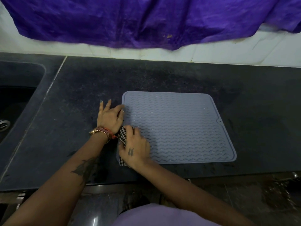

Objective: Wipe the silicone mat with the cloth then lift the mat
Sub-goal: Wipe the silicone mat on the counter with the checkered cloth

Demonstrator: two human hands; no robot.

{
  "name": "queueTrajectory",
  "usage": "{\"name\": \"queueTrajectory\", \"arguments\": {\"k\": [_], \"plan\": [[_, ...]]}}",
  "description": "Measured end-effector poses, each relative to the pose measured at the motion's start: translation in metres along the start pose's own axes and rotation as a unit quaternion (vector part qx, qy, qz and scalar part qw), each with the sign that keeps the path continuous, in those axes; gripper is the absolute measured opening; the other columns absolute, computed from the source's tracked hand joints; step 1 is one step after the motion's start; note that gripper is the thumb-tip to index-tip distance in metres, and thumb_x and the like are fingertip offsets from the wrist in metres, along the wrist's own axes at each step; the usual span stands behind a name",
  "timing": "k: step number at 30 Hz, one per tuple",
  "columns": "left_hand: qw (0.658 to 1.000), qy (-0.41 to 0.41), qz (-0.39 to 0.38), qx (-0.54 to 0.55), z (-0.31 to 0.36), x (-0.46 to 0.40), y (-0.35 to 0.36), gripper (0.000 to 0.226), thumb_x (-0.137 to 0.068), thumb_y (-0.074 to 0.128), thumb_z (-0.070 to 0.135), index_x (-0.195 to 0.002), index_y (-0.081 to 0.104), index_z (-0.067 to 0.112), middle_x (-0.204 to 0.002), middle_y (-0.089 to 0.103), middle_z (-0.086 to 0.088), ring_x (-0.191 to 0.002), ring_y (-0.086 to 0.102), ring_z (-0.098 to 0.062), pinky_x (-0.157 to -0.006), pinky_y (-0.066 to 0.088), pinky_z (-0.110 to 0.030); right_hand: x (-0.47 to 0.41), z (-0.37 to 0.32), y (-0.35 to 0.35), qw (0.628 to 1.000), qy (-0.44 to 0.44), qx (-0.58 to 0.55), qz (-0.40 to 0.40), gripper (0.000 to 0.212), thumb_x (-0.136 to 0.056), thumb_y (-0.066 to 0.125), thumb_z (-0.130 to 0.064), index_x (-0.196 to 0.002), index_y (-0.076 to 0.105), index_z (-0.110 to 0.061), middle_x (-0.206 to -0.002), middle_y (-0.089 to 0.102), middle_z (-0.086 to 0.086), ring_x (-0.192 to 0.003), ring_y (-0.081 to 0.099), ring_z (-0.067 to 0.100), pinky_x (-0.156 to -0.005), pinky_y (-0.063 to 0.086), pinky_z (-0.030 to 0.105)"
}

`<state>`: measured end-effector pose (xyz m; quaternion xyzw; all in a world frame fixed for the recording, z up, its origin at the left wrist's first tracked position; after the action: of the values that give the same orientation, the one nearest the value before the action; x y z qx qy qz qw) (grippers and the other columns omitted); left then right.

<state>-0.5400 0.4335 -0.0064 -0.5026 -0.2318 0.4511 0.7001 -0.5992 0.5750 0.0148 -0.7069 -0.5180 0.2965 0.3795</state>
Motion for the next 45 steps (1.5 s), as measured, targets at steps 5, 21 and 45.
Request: {"name": "queueTrajectory", "arguments": {"k": [5, 21, 45], "plan": [[0.991, -0.025, 0.061, 0.117, 0.019, 0.002, 0.000, 0.055, -0.091, 0.020, 0.035, -0.131, 0.051, 0.013, -0.134, 0.053, -0.016, -0.136, 0.033, -0.029, -0.116, -0.002, -0.037, 0.000, 0.013, -0.006, 0.999, -0.031, 0.032, -0.004, 0.048, -0.086, 0.054, -0.029, -0.130, 0.037, -0.020, -0.122, 0.045, 0.011, -0.095, 0.057, 0.033, -0.071, 0.049, 0.043], [0.989, -0.012, 0.049, 0.142, 0.053, 0.007, 0.036, 0.059, -0.091, 0.021, 0.041, -0.132, 0.050, 0.011, -0.142, 0.045, -0.010, -0.137, 0.033, -0.025, -0.117, 0.011, -0.038, 0.023, 0.109, -0.059, 0.992, 0.051, 0.077, 0.090, 0.054, -0.085, 0.055, -0.036, -0.136, 0.041, -0.025, -0.114, 0.054, 0.011, -0.093, 0.058, 0.029, -0.066, 0.048, 0.037], [0.951, -0.018, 0.072, 0.301, 0.055, 0.016, 0.026, 0.051, -0.091, 0.037, 0.037, -0.131, 0.050, 0.009, -0.141, 0.046, -0.009, -0.135, 0.034, -0.022, -0.115, 0.021, -0.036, 0.051, 0.238, -0.168, 0.924, 0.294, 0.055, 0.238, 0.050, -0.082, 0.063, -0.031, -0.128, 0.047, -0.018, -0.114, 0.056, 0.020, -0.099, 0.056, 0.041, -0.081, 0.046, 0.044]]}}
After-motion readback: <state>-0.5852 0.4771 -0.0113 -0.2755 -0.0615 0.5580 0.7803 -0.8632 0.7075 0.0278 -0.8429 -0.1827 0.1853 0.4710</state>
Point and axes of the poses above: each hand's wrist, its own x-axis away from the middle knuckle, its own y-axis out of the palm, z = x × y, the point moved 3 cm from there along -x, towards the middle knuckle
